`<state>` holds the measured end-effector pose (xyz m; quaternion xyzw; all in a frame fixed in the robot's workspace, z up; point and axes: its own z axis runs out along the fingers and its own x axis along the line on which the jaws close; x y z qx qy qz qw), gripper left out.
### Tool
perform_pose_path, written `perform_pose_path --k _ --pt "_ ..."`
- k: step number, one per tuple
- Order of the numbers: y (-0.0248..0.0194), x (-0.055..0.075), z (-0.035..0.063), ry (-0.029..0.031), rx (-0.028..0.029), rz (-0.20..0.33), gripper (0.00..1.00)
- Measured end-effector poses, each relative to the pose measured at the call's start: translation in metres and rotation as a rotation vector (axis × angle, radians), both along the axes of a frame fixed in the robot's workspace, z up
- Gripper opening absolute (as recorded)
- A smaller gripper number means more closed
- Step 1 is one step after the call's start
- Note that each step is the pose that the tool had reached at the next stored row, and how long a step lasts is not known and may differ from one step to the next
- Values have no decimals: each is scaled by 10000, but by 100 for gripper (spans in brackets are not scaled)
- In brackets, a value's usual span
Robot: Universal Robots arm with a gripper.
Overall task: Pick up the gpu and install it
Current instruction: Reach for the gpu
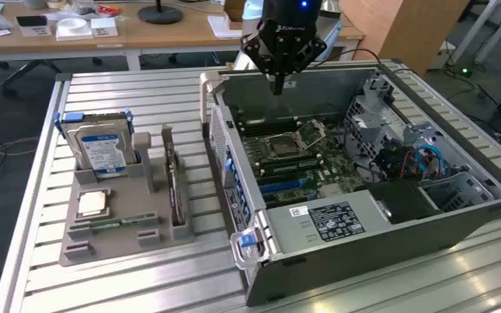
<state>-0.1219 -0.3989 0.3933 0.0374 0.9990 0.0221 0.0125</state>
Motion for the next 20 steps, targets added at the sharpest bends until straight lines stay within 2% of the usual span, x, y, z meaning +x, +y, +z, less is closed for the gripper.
perform_pose_path --k 20 --pt "0 -101 -1 0 0 0 11"
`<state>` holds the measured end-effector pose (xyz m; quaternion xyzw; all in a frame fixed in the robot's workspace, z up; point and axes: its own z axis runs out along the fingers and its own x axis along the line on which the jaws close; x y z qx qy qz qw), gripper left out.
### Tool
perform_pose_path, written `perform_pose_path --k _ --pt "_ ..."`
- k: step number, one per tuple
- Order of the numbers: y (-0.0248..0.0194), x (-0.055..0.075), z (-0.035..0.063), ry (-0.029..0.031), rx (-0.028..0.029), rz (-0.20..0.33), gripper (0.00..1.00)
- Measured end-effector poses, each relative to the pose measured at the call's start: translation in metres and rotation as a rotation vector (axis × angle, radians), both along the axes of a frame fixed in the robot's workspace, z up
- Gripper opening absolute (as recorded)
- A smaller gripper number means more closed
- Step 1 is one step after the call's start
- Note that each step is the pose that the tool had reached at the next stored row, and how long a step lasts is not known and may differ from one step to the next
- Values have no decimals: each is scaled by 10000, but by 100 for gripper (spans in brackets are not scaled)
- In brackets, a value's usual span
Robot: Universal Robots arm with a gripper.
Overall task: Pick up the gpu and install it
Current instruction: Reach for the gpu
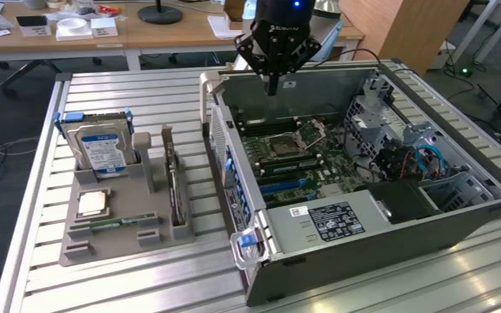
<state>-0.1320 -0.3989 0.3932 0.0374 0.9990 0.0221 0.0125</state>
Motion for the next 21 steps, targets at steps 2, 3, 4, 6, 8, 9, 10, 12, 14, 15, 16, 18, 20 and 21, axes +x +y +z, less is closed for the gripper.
perform_pose_path --k 2,3,4,6,8,9,10,12,14,15,16,18,20,21 --pt "0 -20 0 0 -1 1 11" --pt "0 -30 0 0 0 0 11" --pt "0 -40 0 0 0 0 11" --pt "0 -58 -1 -1 1 0 11" --pt "0 -70 0 0 0 0 11" --pt "0 -76 0 0 0 0 11" --pt "0 -82 -1 0 1 0 11" --pt "0 -93 -1 0 0 0 11" --pt "0 -106 -1 0 0 0 11" --pt "0 -114 -1 0 0 0 11" --pt "0 -121 -1 -1 0 0 11" --pt "0 -139 0 0 0 0 11" --pt "0 -162 -1 0 0 0 11" --pt "0 -174 -1 0 0 1 11"
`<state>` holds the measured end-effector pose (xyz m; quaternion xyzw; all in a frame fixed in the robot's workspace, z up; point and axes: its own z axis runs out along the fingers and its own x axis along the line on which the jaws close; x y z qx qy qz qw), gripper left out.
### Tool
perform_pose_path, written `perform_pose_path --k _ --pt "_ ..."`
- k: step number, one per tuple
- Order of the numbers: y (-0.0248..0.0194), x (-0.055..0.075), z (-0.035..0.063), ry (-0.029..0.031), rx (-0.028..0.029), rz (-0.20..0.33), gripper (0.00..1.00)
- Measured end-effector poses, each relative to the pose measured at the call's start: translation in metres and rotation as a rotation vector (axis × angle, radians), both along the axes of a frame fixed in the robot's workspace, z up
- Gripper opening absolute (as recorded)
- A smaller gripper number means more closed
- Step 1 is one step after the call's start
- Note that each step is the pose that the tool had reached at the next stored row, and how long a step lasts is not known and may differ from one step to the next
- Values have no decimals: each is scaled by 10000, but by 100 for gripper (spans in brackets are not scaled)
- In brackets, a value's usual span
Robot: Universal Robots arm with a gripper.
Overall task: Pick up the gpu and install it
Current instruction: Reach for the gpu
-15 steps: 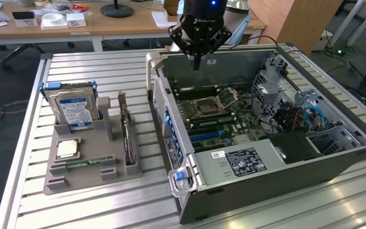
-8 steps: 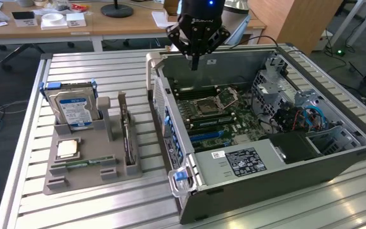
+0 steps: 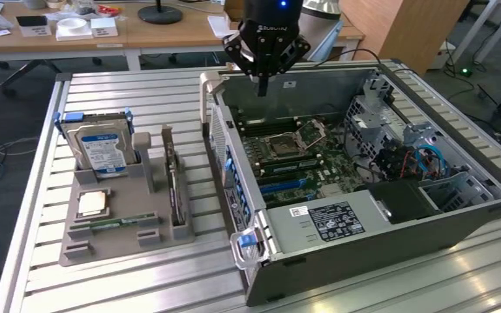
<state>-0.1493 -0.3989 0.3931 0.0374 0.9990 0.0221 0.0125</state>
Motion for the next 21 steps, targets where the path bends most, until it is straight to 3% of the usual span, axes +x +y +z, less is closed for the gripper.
perform_pose_path --k 21 --pt "1 -289 -2 0 0 -1 11"
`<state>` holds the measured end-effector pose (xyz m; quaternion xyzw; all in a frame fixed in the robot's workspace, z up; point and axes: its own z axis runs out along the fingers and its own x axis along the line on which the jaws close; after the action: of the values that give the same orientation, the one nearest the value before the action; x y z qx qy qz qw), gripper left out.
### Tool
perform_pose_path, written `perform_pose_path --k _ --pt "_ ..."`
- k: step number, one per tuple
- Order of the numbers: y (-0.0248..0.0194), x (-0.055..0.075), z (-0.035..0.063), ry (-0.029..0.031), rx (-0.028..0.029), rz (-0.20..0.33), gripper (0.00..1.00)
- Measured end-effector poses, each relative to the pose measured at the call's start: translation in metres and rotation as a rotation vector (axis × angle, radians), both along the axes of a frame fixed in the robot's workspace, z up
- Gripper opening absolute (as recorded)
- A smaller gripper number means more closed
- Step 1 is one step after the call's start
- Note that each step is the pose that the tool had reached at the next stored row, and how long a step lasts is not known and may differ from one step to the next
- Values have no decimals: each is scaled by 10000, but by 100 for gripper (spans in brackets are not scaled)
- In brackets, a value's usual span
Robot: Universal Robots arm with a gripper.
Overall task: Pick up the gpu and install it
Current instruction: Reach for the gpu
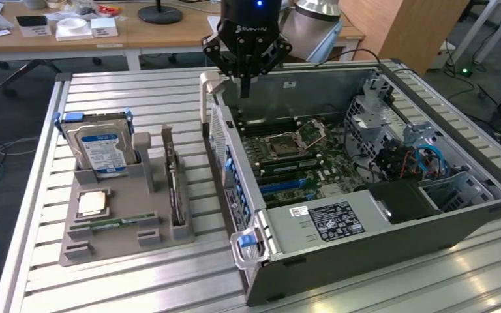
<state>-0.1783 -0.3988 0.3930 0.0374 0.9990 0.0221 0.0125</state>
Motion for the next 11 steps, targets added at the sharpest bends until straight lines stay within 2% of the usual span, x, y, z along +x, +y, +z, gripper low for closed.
perform_pose_path --k 11 --pt "2 -116 -1 0 0 1 11"
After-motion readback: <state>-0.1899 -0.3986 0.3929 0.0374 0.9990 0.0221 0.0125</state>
